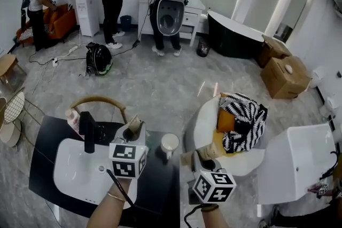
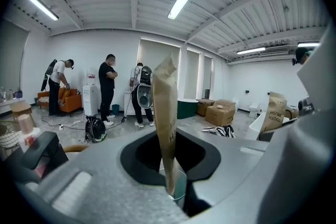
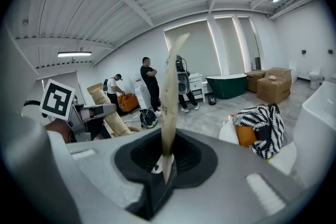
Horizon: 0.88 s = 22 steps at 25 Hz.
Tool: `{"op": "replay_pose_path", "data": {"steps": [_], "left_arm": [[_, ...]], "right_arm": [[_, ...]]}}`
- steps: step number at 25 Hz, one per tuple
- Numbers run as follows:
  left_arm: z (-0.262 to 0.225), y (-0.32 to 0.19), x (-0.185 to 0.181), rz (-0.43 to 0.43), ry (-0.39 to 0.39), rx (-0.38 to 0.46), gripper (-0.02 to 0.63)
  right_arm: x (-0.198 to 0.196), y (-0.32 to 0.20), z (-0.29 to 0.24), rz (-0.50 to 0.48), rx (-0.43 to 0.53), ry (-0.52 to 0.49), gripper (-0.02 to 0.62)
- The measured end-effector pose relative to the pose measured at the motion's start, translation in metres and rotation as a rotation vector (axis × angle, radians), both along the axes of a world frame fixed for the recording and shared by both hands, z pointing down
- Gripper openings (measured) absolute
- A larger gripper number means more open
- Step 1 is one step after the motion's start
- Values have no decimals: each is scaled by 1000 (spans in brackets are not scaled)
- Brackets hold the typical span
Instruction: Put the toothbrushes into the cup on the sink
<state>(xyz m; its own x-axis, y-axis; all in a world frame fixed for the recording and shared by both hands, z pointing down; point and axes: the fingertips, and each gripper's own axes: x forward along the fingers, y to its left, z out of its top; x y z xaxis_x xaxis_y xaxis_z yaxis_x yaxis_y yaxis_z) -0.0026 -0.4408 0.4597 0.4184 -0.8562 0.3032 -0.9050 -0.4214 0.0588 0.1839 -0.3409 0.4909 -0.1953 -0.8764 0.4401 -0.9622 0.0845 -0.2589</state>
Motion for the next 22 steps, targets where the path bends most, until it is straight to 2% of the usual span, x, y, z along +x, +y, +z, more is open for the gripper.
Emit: {"op": "replay_pose_path", "data": {"steps": [22], "left_arm": [[60,-14,12,26,-49,-100,35]], "right_arm": [[8,2,31,8,-51,-30,48]]}}
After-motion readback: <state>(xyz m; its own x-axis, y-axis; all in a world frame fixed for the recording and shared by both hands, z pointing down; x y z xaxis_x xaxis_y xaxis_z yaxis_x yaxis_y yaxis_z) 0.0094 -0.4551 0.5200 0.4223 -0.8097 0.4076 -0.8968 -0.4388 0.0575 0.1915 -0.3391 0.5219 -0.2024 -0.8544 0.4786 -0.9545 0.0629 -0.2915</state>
